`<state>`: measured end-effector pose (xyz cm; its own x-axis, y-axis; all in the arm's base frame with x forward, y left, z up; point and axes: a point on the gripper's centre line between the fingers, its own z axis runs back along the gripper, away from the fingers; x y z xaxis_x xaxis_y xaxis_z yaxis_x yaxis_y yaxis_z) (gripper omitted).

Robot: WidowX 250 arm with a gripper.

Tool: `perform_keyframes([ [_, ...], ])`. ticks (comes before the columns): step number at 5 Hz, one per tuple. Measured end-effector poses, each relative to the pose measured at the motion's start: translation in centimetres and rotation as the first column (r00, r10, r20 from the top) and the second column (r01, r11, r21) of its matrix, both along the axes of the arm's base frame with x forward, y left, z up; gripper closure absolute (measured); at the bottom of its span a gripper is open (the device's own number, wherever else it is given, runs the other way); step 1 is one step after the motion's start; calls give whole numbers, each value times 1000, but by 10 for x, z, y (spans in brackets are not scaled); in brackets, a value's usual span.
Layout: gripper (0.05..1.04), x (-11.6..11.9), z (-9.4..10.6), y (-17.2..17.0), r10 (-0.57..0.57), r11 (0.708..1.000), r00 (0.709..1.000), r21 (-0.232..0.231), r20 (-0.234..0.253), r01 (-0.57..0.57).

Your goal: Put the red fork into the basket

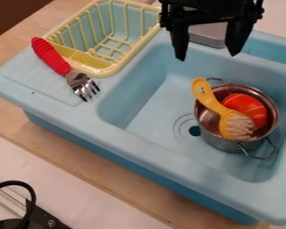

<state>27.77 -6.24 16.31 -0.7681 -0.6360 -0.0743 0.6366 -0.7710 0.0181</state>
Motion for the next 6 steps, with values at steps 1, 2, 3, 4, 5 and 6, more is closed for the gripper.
perform_keyframes([
  [1,85,-2,-8,1,11,1000,1000,6,-26,-11],
  [2,85,-12,-11,13,160,987,987,10,-32,-160],
  [3,85,-24,-6,26,320,947,947,35,-29,-319],
  [4,85,-38,8,54,462,885,887,68,9,-461],
  [5,85,-55,16,88,514,852,858,109,5,-512],
  [6,85,-73,22,117,522,848,853,102,14,-520],
])
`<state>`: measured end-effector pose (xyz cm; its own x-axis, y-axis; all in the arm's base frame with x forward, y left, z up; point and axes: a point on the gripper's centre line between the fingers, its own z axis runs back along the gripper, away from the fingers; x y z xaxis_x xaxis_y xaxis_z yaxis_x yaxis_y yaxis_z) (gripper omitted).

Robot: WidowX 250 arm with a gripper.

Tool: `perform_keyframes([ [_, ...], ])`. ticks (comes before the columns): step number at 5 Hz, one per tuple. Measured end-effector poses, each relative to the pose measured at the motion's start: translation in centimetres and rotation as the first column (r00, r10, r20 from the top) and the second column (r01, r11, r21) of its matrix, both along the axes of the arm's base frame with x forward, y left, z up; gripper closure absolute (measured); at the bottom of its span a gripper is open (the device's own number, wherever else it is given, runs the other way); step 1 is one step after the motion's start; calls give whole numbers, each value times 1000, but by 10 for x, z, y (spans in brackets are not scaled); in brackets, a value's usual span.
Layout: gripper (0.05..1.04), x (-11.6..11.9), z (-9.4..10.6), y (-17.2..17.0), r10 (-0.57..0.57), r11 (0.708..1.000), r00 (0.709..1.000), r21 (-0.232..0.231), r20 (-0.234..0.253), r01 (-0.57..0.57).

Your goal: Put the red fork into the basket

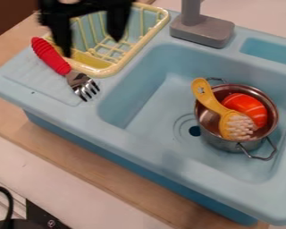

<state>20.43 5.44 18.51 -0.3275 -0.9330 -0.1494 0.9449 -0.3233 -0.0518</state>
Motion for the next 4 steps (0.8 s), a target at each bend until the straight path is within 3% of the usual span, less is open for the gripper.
perform_keyframes([
  [1,85,-12,-6,28,-48,997,999,-60,1,48],
  [2,85,-15,-22,51,-67,994,997,-83,25,69],
  [4,85,-8,-43,64,-39,998,993,-53,110,45],
])
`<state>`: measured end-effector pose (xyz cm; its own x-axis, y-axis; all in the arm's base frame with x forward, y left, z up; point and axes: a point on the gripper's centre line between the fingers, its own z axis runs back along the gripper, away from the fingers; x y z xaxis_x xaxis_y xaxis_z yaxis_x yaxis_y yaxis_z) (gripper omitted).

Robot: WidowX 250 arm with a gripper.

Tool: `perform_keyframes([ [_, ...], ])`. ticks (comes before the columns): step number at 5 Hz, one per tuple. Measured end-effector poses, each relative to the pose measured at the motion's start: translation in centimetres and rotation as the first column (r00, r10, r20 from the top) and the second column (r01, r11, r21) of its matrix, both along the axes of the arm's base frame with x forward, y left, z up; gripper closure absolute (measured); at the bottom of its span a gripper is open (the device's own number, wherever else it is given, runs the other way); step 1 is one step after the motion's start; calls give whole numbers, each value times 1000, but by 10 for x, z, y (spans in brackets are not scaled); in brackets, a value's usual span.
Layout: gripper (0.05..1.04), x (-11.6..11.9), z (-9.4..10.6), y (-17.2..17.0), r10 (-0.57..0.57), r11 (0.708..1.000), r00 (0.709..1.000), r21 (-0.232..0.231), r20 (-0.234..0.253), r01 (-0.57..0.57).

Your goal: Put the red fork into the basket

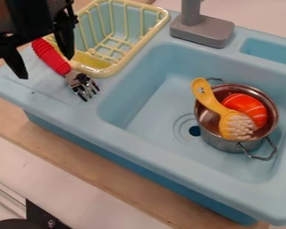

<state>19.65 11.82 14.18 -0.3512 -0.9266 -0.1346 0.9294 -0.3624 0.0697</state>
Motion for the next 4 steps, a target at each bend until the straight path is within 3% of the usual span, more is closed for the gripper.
perform_keyframes([
  [1,85,5,-5,4,13,1000,1000,7,11,-13],
  [2,85,13,-9,5,16,1000,1000,-23,11,-15],
  [4,85,24,-16,15,40,998,999,-40,-7,-40],
])
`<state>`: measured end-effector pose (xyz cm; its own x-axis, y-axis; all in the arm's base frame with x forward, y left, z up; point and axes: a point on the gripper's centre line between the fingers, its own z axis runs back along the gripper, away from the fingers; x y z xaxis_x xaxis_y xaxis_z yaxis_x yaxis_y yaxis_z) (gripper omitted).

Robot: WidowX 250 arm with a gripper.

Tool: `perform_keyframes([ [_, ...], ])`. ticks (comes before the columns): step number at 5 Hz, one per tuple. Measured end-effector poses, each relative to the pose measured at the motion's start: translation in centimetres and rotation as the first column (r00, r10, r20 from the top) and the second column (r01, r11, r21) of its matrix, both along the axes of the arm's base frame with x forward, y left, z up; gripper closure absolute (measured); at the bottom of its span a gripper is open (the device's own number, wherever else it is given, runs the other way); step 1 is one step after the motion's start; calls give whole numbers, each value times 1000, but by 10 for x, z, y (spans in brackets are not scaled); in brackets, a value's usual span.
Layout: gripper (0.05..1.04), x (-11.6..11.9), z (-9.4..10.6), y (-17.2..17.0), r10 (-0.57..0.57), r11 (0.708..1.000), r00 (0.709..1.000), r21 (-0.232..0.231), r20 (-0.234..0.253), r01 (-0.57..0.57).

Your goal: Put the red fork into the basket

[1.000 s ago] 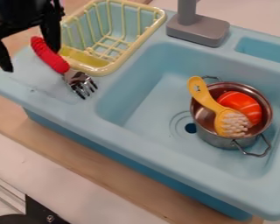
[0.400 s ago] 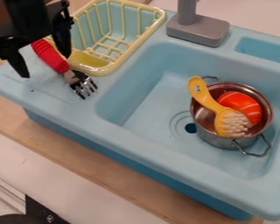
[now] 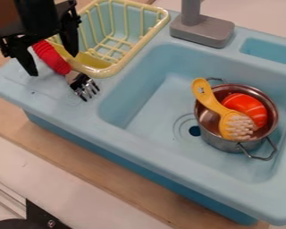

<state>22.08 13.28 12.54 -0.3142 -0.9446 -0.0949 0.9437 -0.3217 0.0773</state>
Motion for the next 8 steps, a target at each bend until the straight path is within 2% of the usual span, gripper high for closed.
perform_keyframes([
  [1,85,0,2,6,14,1000,1000,17,-1,-14],
  [3,85,9,-8,14,10,1000,1000,14,-18,-10],
  [4,130,12,-10,20,21,1000,1000,11,-16,-21],
  [6,643,13,-9,24,13,1000,1000,-10,11,-13],
  [7,684,13,-9,22,6,1000,1000,-7,16,-6],
  [8,684,14,-9,17,-1,1000,1000,-13,7,1],
])
